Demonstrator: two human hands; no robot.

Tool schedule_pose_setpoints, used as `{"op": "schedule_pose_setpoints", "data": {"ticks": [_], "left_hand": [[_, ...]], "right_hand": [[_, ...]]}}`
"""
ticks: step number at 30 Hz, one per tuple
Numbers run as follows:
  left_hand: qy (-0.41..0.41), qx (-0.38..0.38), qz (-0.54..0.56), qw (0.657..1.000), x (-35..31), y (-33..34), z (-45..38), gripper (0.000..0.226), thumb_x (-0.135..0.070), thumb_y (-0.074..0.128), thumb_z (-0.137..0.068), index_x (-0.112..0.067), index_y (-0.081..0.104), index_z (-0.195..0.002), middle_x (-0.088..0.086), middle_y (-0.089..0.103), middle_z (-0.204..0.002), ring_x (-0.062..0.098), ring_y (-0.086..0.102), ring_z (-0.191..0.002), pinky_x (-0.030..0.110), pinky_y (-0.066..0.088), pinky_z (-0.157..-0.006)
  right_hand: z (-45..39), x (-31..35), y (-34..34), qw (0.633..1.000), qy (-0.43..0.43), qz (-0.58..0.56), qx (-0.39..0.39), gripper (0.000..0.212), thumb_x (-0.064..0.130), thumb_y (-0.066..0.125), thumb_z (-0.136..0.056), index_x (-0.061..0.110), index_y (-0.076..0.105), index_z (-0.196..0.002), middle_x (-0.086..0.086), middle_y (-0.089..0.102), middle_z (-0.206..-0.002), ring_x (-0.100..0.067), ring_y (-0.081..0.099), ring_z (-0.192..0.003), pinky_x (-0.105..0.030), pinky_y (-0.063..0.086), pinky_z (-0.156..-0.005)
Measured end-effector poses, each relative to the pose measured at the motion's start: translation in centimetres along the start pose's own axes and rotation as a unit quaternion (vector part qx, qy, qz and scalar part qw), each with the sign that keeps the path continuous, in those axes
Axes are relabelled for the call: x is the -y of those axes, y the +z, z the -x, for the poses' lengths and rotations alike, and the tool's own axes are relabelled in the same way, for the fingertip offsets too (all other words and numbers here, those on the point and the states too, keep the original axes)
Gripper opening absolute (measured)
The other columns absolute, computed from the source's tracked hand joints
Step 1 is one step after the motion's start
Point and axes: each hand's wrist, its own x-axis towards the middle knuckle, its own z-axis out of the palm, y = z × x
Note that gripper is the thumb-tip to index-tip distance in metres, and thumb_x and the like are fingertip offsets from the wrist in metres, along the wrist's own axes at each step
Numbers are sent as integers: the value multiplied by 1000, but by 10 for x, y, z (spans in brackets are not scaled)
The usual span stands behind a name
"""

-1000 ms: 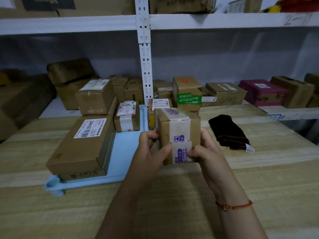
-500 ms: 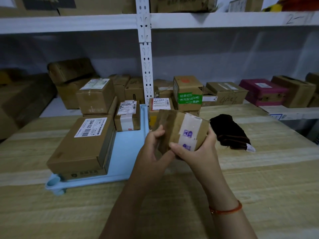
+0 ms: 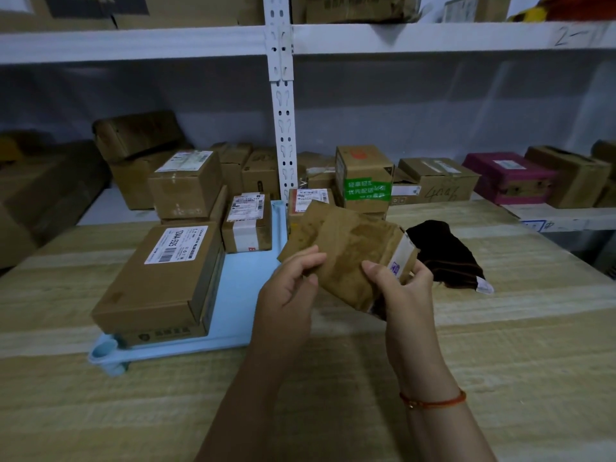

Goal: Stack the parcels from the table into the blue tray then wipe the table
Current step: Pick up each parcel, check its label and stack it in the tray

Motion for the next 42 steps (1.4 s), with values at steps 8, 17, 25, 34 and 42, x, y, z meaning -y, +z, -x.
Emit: {"op": "schedule_pose_setpoints", "data": {"ticks": [8, 17, 25, 34, 42], "left_hand": [[-52, -51, -17, 997, 0, -1, -2, 35, -11, 52, -94, -34, 58, -120, 14, 62, -124, 49, 50, -116, 61, 40, -98], [-77, -72, 32, 994, 6, -2, -6, 59, -16, 65, -89, -15, 39, -142, 0, 52, -139, 12, 48, -129, 36, 41, -107], [-58, -93, 63, 992, 3, -3, -6, 38, -12, 63, -90, -17, 53, -126, -6, 61, -121, 0, 57, -111, 2, 45, -75], [-41, -104, 74, 991, -1, -4, -2, 27, -14, 59, -92, -29, 58, -114, -10, 65, -116, 4, 59, -112, 17, 48, -87], [-42, -107, 86, 990, 0, -4, -3, 28, -13, 56, -94, -28, 60, -118, -11, 65, -117, 4, 58, -113, 20, 48, -89]], "right_hand": [[-2, -4, -2, 995, 49, -81, 3, 88, 40, 78, -48, 11, 50, -126, -8, 68, -115, -21, 69, -100, -40, 56, -77], [0, 1, -3, 988, 59, -138, 17, 55, 31, 64, -61, 18, 60, -115, 1, 69, -96, -12, 67, -83, -29, 50, -66], [0, 1, -6, 991, 57, -115, 26, 37, 36, 56, -68, 22, 68, -100, -3, 70, -105, -19, 64, -95, -34, 47, -77], [1, 2, -11, 984, 95, -144, 39, 23, 22, 46, -92, 19, 65, -81, 3, 68, -70, -15, 60, -76, -33, 44, -71], [1, 1, -12, 977, 113, -176, 51, 21, 19, 46, -94, 17, 63, -83, 4, 69, -59, -18, 61, -72, -33, 49, -65]]}}
